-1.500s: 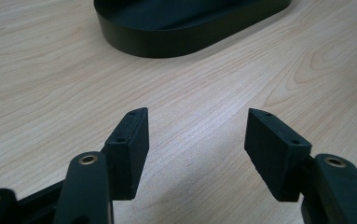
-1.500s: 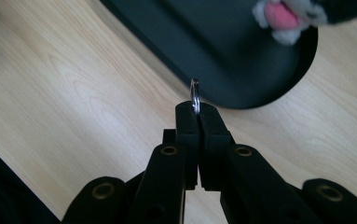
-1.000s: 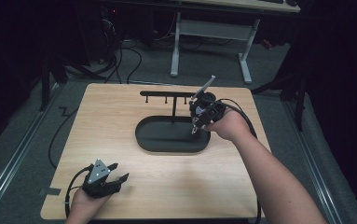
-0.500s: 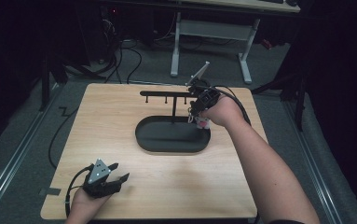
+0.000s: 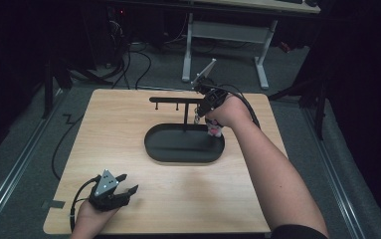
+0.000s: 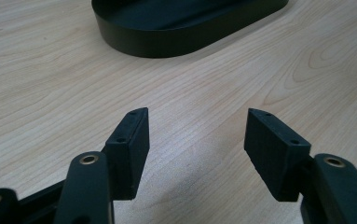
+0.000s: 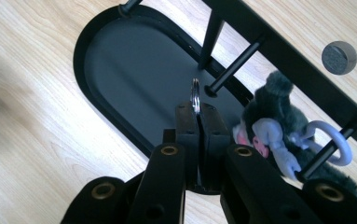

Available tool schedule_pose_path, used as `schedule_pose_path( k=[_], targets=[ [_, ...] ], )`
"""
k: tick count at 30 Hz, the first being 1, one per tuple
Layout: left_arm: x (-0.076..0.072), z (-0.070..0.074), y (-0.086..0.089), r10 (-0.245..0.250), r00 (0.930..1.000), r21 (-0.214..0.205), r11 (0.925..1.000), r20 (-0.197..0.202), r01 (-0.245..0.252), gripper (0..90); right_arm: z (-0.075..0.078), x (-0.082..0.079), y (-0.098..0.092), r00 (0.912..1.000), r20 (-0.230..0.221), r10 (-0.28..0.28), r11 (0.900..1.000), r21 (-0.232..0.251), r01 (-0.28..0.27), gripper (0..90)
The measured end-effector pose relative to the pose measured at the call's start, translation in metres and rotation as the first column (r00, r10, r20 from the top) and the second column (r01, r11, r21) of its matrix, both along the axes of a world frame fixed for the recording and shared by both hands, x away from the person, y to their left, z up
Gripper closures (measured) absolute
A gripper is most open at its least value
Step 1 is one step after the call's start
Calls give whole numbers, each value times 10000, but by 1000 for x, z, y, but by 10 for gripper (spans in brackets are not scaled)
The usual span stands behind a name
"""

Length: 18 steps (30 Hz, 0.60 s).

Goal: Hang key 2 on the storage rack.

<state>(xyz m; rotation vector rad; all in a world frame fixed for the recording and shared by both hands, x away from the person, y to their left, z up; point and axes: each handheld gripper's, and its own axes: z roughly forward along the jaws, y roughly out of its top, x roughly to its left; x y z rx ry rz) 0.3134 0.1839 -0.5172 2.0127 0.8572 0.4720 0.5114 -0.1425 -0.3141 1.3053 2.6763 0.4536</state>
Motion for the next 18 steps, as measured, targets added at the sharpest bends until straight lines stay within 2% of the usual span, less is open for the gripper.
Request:
schedule_pose_path(
  k=[2,11,18],
  targets=[
    [0,0,0,-16,10000,1,10000,10,16,411,0,3,-1,9998,97,159,9999,-4,-159,889],
    [0,0,-1,-68,10000,33,10000,-14,69,411,-2,11,-7,9997,-176,-163,9994,296,168,886],
    [0,-1,-2,-89,10000,83,9999,13,89,410,-3,15,-11,9988,-172,-450,9975,545,459,883]
  ],
)
